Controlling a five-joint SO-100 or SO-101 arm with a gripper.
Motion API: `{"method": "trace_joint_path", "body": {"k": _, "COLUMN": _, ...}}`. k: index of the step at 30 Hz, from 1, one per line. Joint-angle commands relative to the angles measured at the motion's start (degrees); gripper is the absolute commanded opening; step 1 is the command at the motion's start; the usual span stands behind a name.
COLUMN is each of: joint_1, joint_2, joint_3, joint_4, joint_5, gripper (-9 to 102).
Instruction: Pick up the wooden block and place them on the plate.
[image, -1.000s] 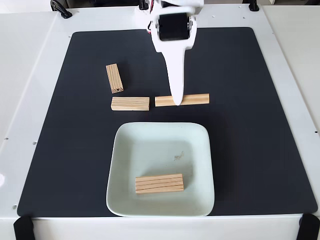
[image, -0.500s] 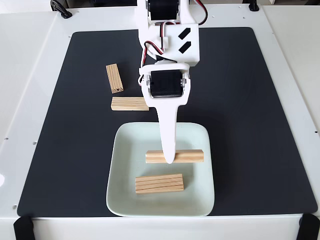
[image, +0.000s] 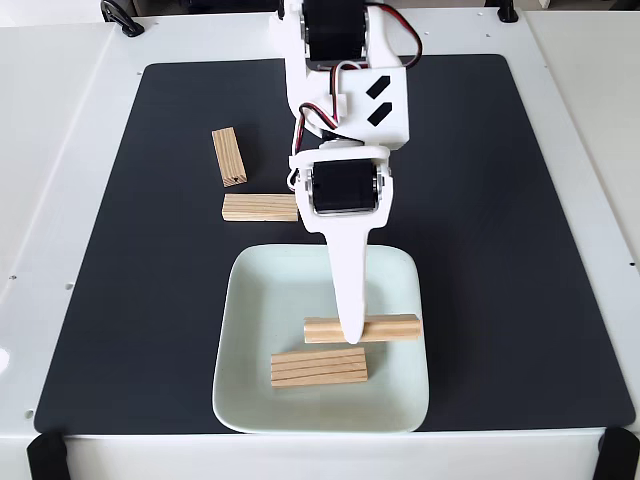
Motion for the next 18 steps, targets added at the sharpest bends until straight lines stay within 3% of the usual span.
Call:
{"method": "trace_joint_path", "body": {"k": 1, "joint_1": 0.2, "joint_2": 1.1, "joint_3": -3.0, "joint_4": -1.2, "joint_5": 0.0, "gripper": 0}}
{"method": "trace_joint_path", "body": {"k": 18, "joint_1": 3.3, "joint_2": 1.2, "joint_3": -3.0, "joint_4": -1.2, "joint_5": 0.0, "gripper": 0}}
